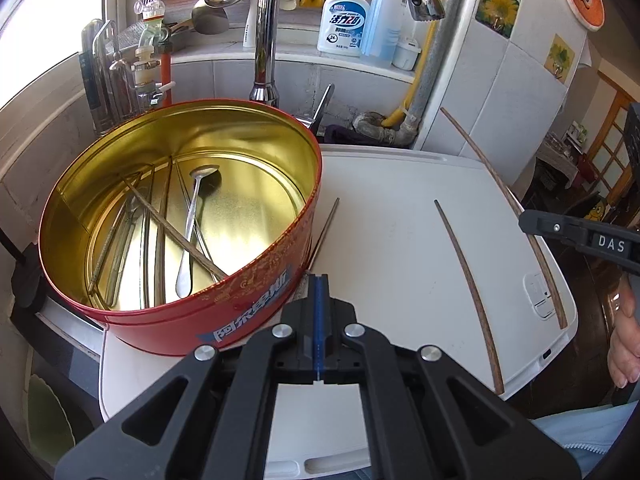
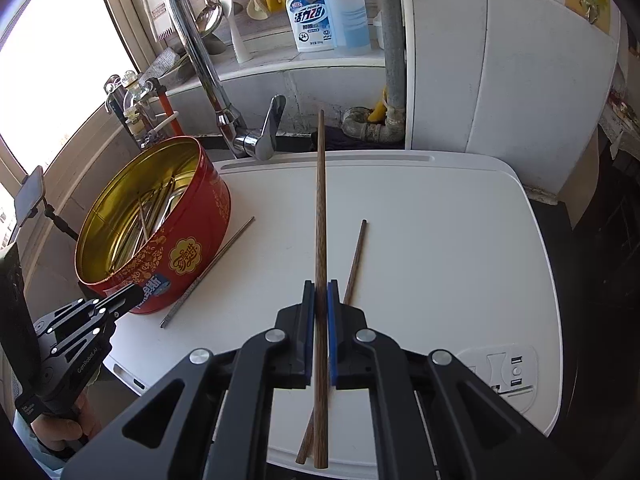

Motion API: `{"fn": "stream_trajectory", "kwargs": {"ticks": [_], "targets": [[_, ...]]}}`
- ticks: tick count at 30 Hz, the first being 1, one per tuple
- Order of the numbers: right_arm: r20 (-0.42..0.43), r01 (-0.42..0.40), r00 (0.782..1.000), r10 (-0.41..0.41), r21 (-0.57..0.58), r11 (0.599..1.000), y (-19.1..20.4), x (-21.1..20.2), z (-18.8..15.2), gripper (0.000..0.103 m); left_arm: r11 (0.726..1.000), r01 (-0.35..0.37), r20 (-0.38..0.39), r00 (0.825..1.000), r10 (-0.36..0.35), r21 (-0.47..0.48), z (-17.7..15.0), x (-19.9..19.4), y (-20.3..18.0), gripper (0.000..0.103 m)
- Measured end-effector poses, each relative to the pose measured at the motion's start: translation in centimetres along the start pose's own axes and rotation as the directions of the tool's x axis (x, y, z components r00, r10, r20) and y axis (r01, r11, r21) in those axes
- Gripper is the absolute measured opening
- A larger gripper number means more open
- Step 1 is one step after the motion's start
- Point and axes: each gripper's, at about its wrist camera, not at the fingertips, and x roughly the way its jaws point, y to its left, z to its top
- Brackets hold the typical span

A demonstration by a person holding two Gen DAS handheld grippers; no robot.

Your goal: Organize utensils

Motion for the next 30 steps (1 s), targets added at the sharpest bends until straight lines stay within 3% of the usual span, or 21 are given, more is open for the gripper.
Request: {"fn": "stream_trajectory", "kwargs": {"ticks": [4, 5, 6, 8, 18, 23, 26, 30], "targets": [[-0.017, -0.001, 1.0, 0.001, 0.005, 1.0, -0.3, 0.5, -0.4, 0.007, 0.999, -0.018, -0.033, 0.999, 0.02, 0.045, -0.5, 1.2, -0.3, 0.003], [-0.02, -0.001, 1.0, 0.001, 0.005, 1.0, -0.4, 0.7, -0.5, 0.007, 0.998, -0.02, -0.051, 0.998, 0.023, 0.052, -0.7, 1.7, -0.3, 0.012], [-0.024, -0.002, 1.0, 0.002, 0.004, 1.0, -0.4, 0.8, -0.5, 0.007, 0.998, -0.018, -0.065, 0.998, 0.021, 0.058, -0.9, 2.1, -0.3, 0.032], [-0.03, -0.005, 1.0, 0.005, 0.002, 1.0, -0.5, 1.1, -0.7, 0.007, 0.998, -0.024, -0.06, 0.998, 0.028, 0.063, -1.2, 2.5, -0.2, 0.055], [-0.064, -0.03, 0.998, 0.029, -0.018, 0.999, -0.7, 2.3, -2.1, 0.007, 0.998, -0.004, -0.118, 0.993, 0.012, 0.07, -2.8, 5.0, 0.4, 0.055], [-0.071, -0.025, 0.997, 0.024, -0.015, 1.0, -1.0, 2.4, -2.5, 0.007, 0.998, 0.007, -0.099, 0.995, -0.001, 0.058, -3.1, 5.1, 0.7, 0.055], [-0.068, -0.019, 0.998, 0.018, -0.016, 1.0, -1.0, 2.1, -2.6, 0.007, 0.998, 0.001, -0.112, 0.994, 0.005, 0.055, -3.1, 5.1, 0.6, 0.005], [-0.064, -0.015, 0.998, 0.014, -0.013, 1.0, -1.1, 1.9, -2.7, 0.007, 0.999, 0.025, -0.11, 0.994, -0.021, 0.032, -3.3, 4.9, 0.5, 0.005]]}}
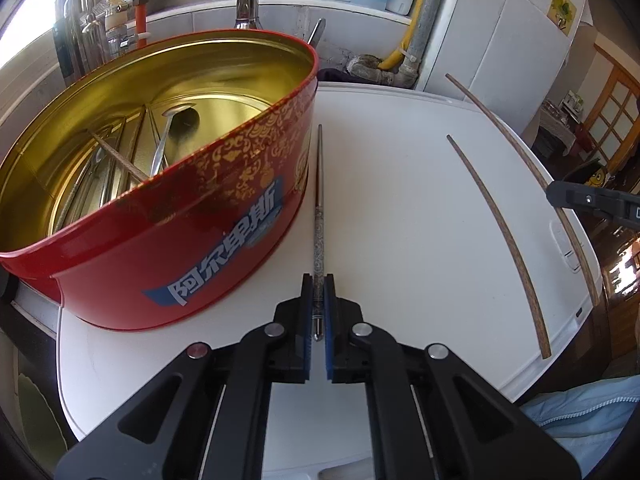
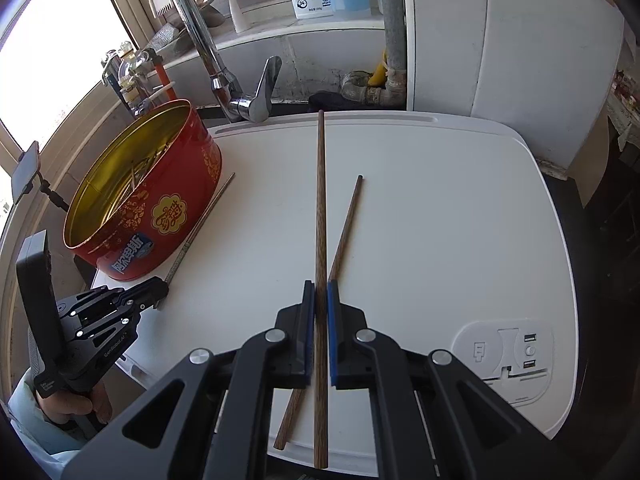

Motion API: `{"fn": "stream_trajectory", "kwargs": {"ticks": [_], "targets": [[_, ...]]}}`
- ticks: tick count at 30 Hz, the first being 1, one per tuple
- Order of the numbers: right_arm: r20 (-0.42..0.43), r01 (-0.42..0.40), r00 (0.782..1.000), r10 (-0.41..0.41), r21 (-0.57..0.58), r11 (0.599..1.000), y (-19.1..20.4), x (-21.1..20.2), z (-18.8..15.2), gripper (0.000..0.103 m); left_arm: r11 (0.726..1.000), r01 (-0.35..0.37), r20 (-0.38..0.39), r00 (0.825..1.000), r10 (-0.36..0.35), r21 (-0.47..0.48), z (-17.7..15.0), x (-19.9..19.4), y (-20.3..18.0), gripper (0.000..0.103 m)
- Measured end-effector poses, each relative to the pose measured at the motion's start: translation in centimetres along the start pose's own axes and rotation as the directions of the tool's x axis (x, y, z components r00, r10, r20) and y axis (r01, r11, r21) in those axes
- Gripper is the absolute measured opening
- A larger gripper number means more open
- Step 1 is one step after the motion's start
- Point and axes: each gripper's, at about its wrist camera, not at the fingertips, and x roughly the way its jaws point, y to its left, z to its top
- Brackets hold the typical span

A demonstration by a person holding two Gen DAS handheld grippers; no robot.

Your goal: Organize utensils

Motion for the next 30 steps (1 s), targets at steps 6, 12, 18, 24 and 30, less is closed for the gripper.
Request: {"fn": "stream_trajectory", "kwargs": {"ticks": [6, 12, 18, 24, 30], "targets": [[0.043, -0.005, 0.999, 0.006, -0.008, 1.0, 0.2, -1.4, 0.3, 0.007, 0.998, 0.057, 0.09, 0.994, -0.056, -0.004, 0.9, -3.1, -1.7, 0.005], [0.123, -0.046, 0.991, 0.051, -0.042, 0.998, 2.0, -3.8, 2.3, 0.007, 0.996, 0.084, 0.165, 0.983, -0.084, 0.007, 2.9, -7.2, -2.3, 0.004], [0.187, -0.077, 0.979, 0.087, -0.061, 0.995, 4.0, -5.1, 4.2, 0.007, 0.997, 0.077, 0.188, 0.979, -0.076, 0.003, 3.6, -8.7, -1.4, 0.0], [0.197, -0.07, 0.977, 0.084, -0.077, 0.995, 4.5, -5.6, 4.6, 0.007, 0.998, 0.065, 0.219, 0.974, -0.061, -0.009, 3.7, -9.8, -0.4, 0.0], [0.195, -0.072, 0.977, 0.081, -0.057, 0.996, 3.9, -5.5, 4.4, 0.007, 0.999, 0.036, 0.201, 0.979, -0.036, 0.003, 3.4, -9.7, -0.3, 0.0]]}}
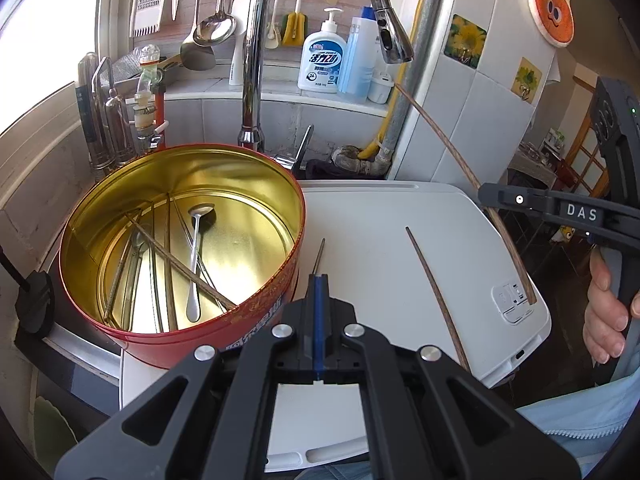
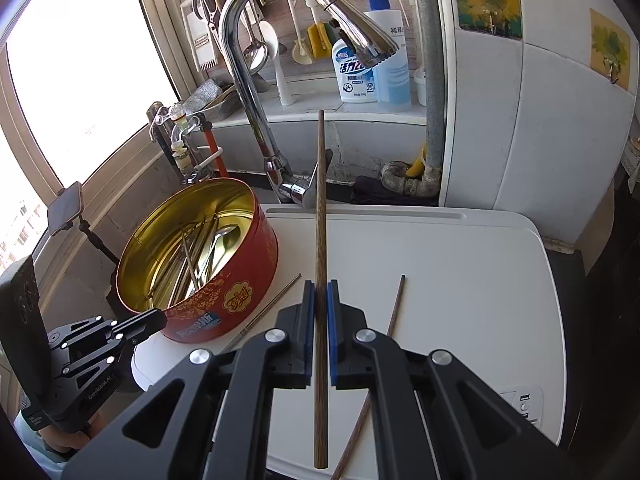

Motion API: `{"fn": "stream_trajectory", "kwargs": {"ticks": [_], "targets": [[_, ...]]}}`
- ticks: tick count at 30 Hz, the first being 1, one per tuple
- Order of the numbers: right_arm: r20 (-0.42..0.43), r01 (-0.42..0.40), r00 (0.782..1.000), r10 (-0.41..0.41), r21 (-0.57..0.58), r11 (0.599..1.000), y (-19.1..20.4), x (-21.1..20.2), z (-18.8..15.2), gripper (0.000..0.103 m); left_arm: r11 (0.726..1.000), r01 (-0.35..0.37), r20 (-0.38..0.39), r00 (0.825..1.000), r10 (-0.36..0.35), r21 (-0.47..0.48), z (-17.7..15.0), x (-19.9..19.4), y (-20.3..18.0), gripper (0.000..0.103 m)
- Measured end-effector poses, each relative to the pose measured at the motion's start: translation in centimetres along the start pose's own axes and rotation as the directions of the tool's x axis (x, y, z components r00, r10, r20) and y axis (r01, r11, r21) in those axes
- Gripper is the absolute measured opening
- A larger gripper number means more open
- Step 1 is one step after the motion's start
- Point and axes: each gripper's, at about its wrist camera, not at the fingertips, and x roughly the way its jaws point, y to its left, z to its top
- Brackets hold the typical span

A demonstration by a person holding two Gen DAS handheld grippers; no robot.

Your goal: Organize utensils

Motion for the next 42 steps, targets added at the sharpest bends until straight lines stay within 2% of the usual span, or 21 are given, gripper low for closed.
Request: {"fn": "stream_trajectory", "kwargs": {"ticks": [23, 25, 26, 27, 29, 35, 42], "targets": [[-0.042, -0.012, 0.999, 0.013, 0.016, 1.0, -0.9, 0.6, -1.7, 0.007, 0.996, -0.075, -0.092, 0.993, 0.072, -0.037, -1.7, 1.2, 1.2, 0.002], [-0.044, -0.011, 0.999, 0.012, 0.016, 1.0, -0.9, 0.6, -1.8, 0.007, 0.996, -0.082, -0.102, 0.992, 0.079, -0.029, -1.8, 1.4, 1.1, 0.017], [-0.046, -0.011, 0.999, 0.012, 0.017, 1.0, -1.0, 0.6, -1.9, 0.007, 0.996, -0.089, -0.102, 0.991, 0.086, -0.024, -1.9, 1.4, 1.0, 0.051], [-0.047, -0.011, 0.999, 0.012, 0.018, 1.0, -1.0, 0.6, -1.9, 0.007, 0.995, -0.096, -0.093, 0.991, 0.094, -0.019, -2.0, 1.2, 0.9, 0.075], [-0.048, -0.01, 0.999, 0.011, 0.018, 1.0, -1.0, 0.6, -1.9, 0.007, 0.997, -0.076, -0.071, 0.995, 0.075, -0.009, -2.1, 0.9, 0.7, 0.075], [-0.057, -0.004, 0.998, 0.005, 0.02, 1.0, -1.1, 0.9, -2.0, 0.007, 0.999, -0.032, -0.103, 0.994, 0.033, 0.004, -3.0, 1.9, 1.2, 0.075], [-0.07, 0.01, 0.998, -0.008, 0.022, 1.0, -1.5, 1.0, -2.6, 0.007, 1.0, -0.019, -0.167, 0.986, 0.019, 0.004, -4.3, 4.4, 1.8, 0.075]]}}
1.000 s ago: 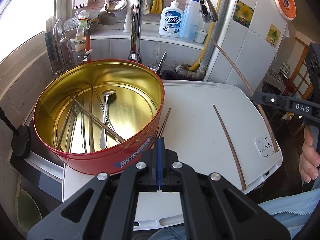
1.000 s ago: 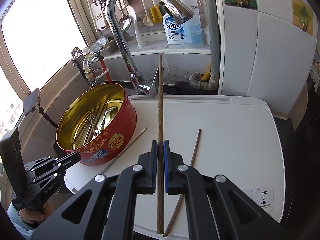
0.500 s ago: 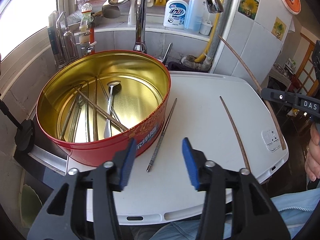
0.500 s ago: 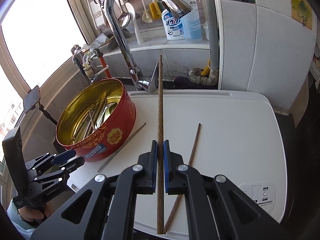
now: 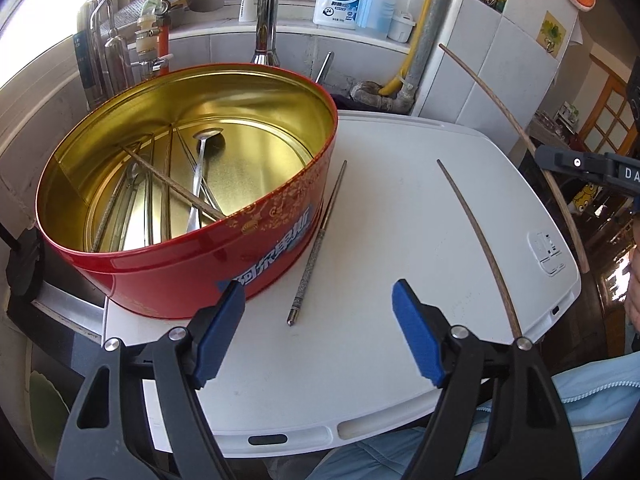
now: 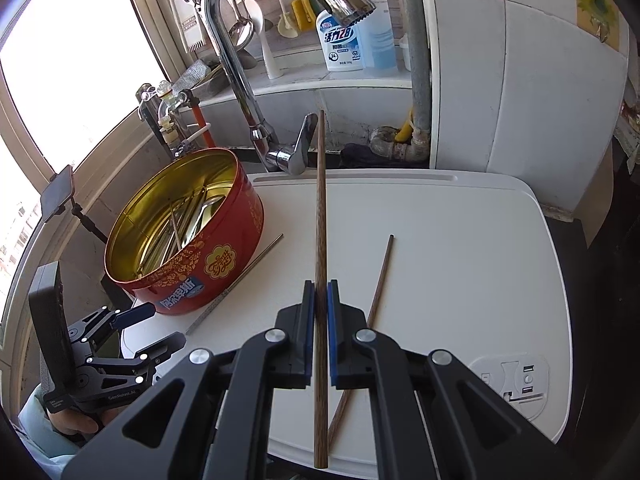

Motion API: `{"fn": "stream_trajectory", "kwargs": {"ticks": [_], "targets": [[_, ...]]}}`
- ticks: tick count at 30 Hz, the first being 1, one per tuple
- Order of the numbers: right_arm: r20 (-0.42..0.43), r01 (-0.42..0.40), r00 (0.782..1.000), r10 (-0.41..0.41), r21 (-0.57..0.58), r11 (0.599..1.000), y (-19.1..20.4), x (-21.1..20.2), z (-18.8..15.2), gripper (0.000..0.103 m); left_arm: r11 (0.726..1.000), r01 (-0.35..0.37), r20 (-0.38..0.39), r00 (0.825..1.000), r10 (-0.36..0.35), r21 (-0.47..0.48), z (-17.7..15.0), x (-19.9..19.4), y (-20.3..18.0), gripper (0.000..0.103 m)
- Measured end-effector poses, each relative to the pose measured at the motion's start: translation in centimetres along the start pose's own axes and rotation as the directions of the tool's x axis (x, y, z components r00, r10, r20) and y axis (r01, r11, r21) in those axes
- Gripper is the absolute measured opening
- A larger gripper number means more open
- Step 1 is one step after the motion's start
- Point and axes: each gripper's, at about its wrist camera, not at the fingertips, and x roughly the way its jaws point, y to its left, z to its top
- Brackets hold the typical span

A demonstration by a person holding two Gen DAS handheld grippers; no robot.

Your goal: Organize utensils

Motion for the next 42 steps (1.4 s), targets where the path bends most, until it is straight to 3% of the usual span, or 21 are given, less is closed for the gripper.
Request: {"fn": "stream_trajectory", "kwargs": {"ticks": [5, 14, 16, 18, 19, 20, 23, 29, 38, 42], "targets": [[0.001, 0.017, 1.0, -0.017, 0.01, 1.0, -0.7, -0.3, -0.4, 0.007, 0.999, -0.006, -0.028, 1.0, 0.008, 0.048, -0.3, 2.0, -0.8, 0.075], [0.002, 0.049, 0.999, -0.049, 0.027, 0.998, -1.9, -0.9, -0.8, 0.007, 0.999, 0.011, -0.038, 0.999, -0.009, 0.052, -0.3, 3.9, -0.9, 0.075], [0.002, 0.052, 0.999, -0.053, 0.029, 0.998, -2.0, -0.9, -0.8, 0.007, 0.998, 0.024, -0.061, 0.998, -0.021, 0.055, -0.3, 4.5, -1.0, 0.063], [0.001, 0.054, 0.999, -0.054, 0.03, 0.998, -2.2, -1.0, -0.8, 0.007, 0.997, 0.007, -0.057, 0.998, -0.003, 0.075, -0.3, 4.5, -1.3, 0.028], [0.001, 0.054, 0.999, -0.054, 0.03, 0.998, -2.2, -1.0, -0.7, 0.007, 0.997, 0.037, -0.072, 0.997, -0.032, 0.068, -0.1, 4.5, -1.4, 0.012], [0.002, 0.054, 0.999, -0.054, 0.03, 0.998, -2.2, -1.0, -0.7, 0.007, 0.997, 0.065, -0.086, 0.994, -0.061, 0.051, 0.0, 4.6, -1.3, 0.005], [0.007, 0.051, 0.999, -0.051, 0.032, 0.998, -2.3, -1.1, -0.7, 0.007, 0.996, 0.052, -0.08, 0.996, -0.045, 0.078, -0.3, 4.3, -2.2, 0.005], [0.012, 0.048, 0.999, -0.049, 0.033, 0.998, -2.4, -1.1, -0.7, 0.007, 0.996, 0.073, -0.055, 0.996, -0.07, 0.047, 0.0, 3.6, -2.9, 0.005], [0.028, 0.028, 0.999, -0.028, 0.019, 0.999, -1.2, -1.0, 0.3, 0.007, 0.998, 0.051, 0.063, 0.997, -0.052, 0.025, 2.4, -1.8, -2.6, 0.005], [0.036, 0.008, 0.999, -0.008, -0.009, 1.0, 0.2, -0.7, 0.8, 0.007, 0.999, 0.048, 0.072, 0.996, -0.049, 0.018, 2.6, -2.4, -1.9, 0.002]]}}
